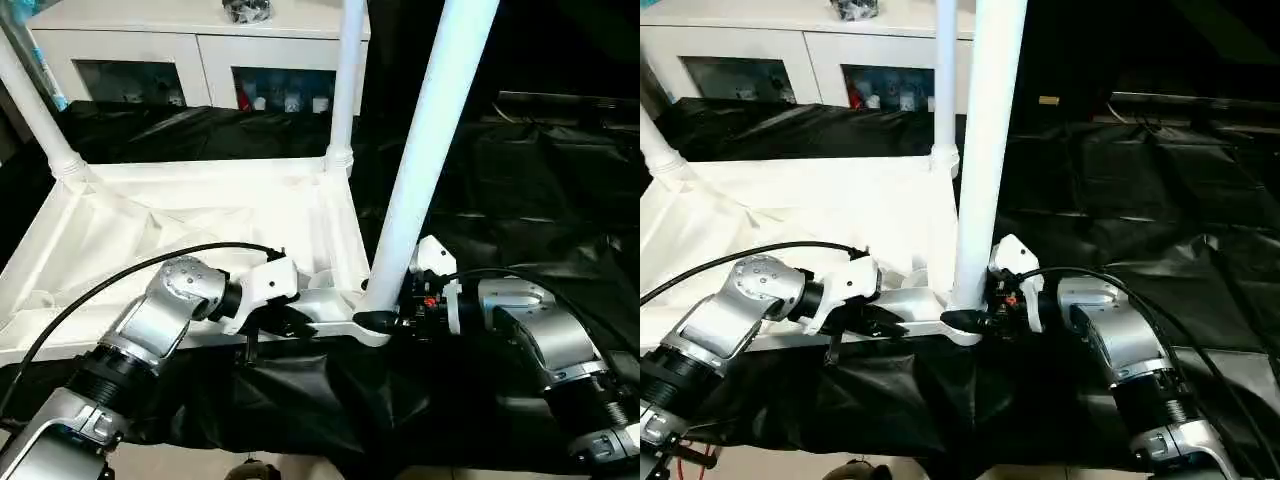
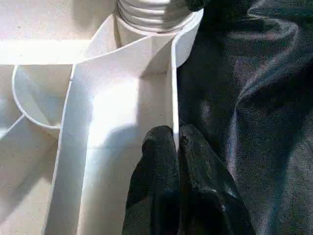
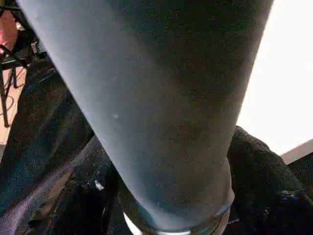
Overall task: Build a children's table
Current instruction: Rotate leg to tighten
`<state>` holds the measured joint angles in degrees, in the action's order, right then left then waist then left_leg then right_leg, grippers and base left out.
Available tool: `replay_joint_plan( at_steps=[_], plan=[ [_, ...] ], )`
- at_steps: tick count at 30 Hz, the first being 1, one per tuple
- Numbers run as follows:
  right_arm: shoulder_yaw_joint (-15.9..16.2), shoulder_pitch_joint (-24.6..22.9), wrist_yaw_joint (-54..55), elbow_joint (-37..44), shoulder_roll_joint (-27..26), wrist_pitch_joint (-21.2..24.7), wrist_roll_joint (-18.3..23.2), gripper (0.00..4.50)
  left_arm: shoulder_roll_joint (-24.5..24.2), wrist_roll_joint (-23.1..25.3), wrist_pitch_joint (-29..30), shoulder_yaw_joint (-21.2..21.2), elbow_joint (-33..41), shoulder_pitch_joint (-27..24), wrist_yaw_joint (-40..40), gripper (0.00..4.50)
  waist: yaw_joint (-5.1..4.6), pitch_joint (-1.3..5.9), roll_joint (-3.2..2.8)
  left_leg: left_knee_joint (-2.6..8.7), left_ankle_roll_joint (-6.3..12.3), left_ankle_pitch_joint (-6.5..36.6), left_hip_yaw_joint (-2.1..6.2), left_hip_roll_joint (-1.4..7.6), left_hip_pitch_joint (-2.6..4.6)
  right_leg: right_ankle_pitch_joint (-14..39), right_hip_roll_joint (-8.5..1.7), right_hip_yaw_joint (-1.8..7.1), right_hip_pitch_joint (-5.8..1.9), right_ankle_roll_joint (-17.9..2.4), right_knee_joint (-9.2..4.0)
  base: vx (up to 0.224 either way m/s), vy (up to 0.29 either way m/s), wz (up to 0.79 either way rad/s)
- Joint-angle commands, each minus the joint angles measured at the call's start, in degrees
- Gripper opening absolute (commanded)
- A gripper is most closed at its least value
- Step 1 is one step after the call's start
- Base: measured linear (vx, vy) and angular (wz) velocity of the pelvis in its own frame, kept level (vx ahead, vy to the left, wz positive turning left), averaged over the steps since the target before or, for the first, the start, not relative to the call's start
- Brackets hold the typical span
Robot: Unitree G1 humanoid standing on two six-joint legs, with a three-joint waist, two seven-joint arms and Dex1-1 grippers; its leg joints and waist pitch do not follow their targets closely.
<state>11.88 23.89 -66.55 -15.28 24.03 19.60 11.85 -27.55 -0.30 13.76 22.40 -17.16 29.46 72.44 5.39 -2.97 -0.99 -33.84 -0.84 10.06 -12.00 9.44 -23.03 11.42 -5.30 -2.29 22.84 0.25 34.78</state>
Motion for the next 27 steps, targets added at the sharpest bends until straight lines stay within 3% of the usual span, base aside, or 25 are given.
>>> replay_joint_plan(
  at_steps=[1,5,7,8,9,11,14,15,16,17,19,22,23,27],
  plan=[
    [2.2,-0.9,-1.1,2.7,-0.3,0.9,1.1,2.74,1.7,-0.8,-0.9,1.3,0.4,0.6,0.9,0.0,-0.1,3.78,-0.2,4.29,0.73,11.8,1.84,4.09,2.29,4.0,-3.39,2.04,-1.98,-15.0,-3.24,0.0,0.0,0.0],
    [1.9,-1.5,-0.1,2.3,-1.0,1.5,0.9,2.72,3.0,-1.2,0.8,0.6,-0.2,0.9,-0.7,0.0,0.03,3.81,-0.07,4.19,0.81,11.7,1.8,4.06,2.28,4.0,-3.41,2.06,-1.97,-15.0,-3.18,0.0,0.0,0.0],
    [0.1,-1.7,4.5,-0.3,-3.7,1.9,0.8,2.72,5.5,-0.8,3.6,-0.6,-1.7,2.0,-5.1,0.0,0.04,3.65,-0.07,4.19,0.54,12.6,1.74,4.03,2.34,5.7,-3.48,2.16,-1.78,-15.1,-3.37,0.0,0.0,0.0],
    [-2.0,-0.9,12.3,-4.6,-7.3,0.9,-0.8,2.72,8.3,0.2,5.5,-1.8,-4.5,3.8,-10.5,0.0,-0.02,3.52,-0.09,4.37,-0.62,14.6,1.92,3.97,2.41,9.7,-3.65,2.19,-1.64,-14.6,-3.75,0.0,0.0,0.0],
    [-2.0,-0.9,12.6,-4.7,-7.5,0.9,-0.8,2.72,8.4,0.3,5.5,-1.9,-4.6,3.8,-10.7,0.0,-0.22,3.28,-0.1,4.49,-1.24,16.2,1.87,3.9,2.47,12.0,-3.64,2.23,-1.37,-14.3,-4.04,0.0,0.0,0.0],
    [-3.8,0.0,18.9,-8.3,-10.4,0.7,-1.7,2.72,10.7,0.7,7.2,-3.0,-6.5,5.3,-14.8,0.0,-0.54,3.23,0.12,4.7,-3.21,19.5,2.45,3.83,2.67,18.8,-4.05,2.12,-1.6,-12.4,-4.6,0.0,0.0,0.0],
    [-5.8,1.5,25.9,-12.7,-13.5,0.8,-2.2,2.72,13.4,1.3,8.9,-3.9,-8.4,6.8,-19.1,0.0,-1.09,3.06,0.2,4.95,-4.1,21.9,2.81,3.76,2.64,23.9,-4.06,2.05,-1.49,-9.8,-5.28,0.0,0.0,0.0],
    [-6.7,2.4,29.2,-14.7,-15.0,1.1,-2.3,2.72,14.8,1.6,9.7,-4.3,-9.3,7.5,-21.2,0.0,-1.42,2.95,0.21,5.0,-4.14,22.2,2.74,3.67,2.58,24.0,-3.98,2.15,-1.26,-9.6,-5.33,0.0,0.0,0.0],
    [-7.5,3.3,32.1,-16.6,-16.5,1.2,-2.4,2.72,16.2,1.8,10.2,-4.7,-10.1,8.1,-23.4,0.0,-1.42,2.99,-0.33,4.97,-4.47,22.5,2.85,3.66,2.74,24.3,-4.04,2.13,-1.16,-9.6,-5.34,0.0,0.0,0.0],
    [-8.3,4.1,35.1,-18.4,-18.0,1.4,-2.7,2.72,17.7,2.1,10.9,-5.3,-10.8,8.6,-25.6,0.0,-1.94,2.85,0.0,5.04,-4.73,23.7,2.89,3.57,2.74,25.1,-3.91,2.02,-1.1,-9.4,-5.56,0.0,0.0,0.0],
    [-8.3,5.3,38.7,-21.1,-20.4,0.7,-4.2,2.72,19.9,2.5,11.7,-5.5,-11.4,9.1,-28.0,0.0,-2.06,2.97,-0.02,4.91,-4.7,24.4,2.92,3.55,3.08,25.6,-3.97,2.07,-0.88,-9.2,-5.79,0.0,0.0,0.0],
    [-8.1,5.7,38.9,-22.4,-22.0,-0.7,-4.6,2.72,21.0,2.8,11.7,-4.9,-11.1,8.9,-28.5,0.0,-2.3,2.99,0.02,5.02,-3.93,25.1,2.97,3.55,3.03,25.6,-3.82,2.03,-0.97,-8.6,-5.99,0.0,0.0,0.0],
    [-8.2,5.7,37.5,-22.1,-22.1,-0.8,-3.9,3.28,20.6,3.0,11.0,-4.1,-10.5,8.4,-27.6,0.0,-2.28,2.98,-0.04,5.11,-3.68,24.8,2.95,3.61,2.95,24.3,-3.77,2.07,-0.99,-8.8,-5.95,0.0,0.0,0.0],
    [-8.2,6.0,36.9,-22.0,-21.8,-1.6,-4.1,3.58,20.1,3.0,10.5,-3.6,-9.8,7.8,-26.4,0.0,-2.33,2.99,-0.13,5.21,-3.5,24.7,2.87,3.66,2.9,22.5,-3.7,2.1,-1.02,-9.4,-5.78,0.0,0.0,0.0]
  ],
)
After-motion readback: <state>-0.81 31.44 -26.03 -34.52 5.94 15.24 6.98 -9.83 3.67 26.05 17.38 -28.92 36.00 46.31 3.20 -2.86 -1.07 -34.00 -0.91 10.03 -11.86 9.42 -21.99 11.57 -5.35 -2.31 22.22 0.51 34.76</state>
